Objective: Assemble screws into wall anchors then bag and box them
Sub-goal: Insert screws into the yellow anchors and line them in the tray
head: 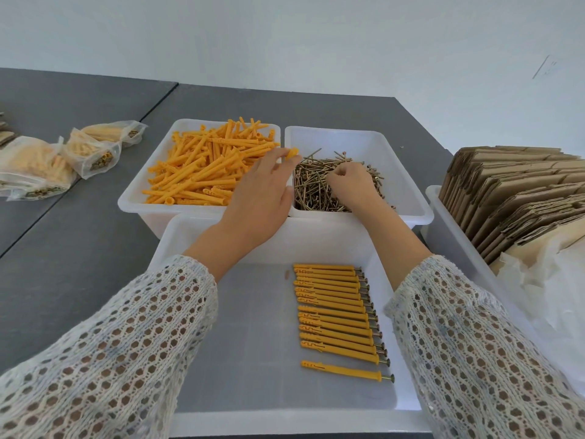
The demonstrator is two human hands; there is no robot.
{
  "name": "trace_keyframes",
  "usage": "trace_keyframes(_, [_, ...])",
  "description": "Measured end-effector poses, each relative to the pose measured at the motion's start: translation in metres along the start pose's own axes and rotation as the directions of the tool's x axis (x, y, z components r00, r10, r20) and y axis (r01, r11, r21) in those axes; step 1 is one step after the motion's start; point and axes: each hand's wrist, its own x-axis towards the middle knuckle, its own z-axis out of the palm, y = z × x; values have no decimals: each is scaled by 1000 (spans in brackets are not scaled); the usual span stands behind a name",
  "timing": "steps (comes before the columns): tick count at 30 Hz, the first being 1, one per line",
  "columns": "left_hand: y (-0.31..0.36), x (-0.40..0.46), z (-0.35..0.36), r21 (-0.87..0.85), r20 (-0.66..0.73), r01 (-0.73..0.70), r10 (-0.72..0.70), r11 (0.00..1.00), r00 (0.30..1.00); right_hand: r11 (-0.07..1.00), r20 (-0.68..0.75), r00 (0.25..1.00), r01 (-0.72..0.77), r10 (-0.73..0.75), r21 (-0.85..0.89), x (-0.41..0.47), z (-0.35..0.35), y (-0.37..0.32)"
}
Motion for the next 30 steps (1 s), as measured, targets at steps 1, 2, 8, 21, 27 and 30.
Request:
trace_keyframes(1, [1,0,1,-24,9,-18,18,1000,1000,999,35,999,-10,11,-42,1,1,1])
trace_keyframes(2, [1,0,2,-48,17,-27,28,998,999,998,51,998,-32,35,-53,3,2,2])
trace_keyframes(8, [-2,1,4,-90,-24,-64,62,994,998,991,120,984,-125,129,-40,5,1,2])
trace_keyframes(21, [5,0,-3,-264,-224,-109,49,958,973,955,-169,978,159,-119,249,-8,-5,-9])
trace_keyframes(27, [3,5,0,-519,-127,95,-187,850,974,951,-366,895,301,-255,74,-15,0,-18])
trace_keyframes(30, [2,6,1,-548,-112,140,-239,825,965,931,-361,887,347,-287,113,-20,7,-28])
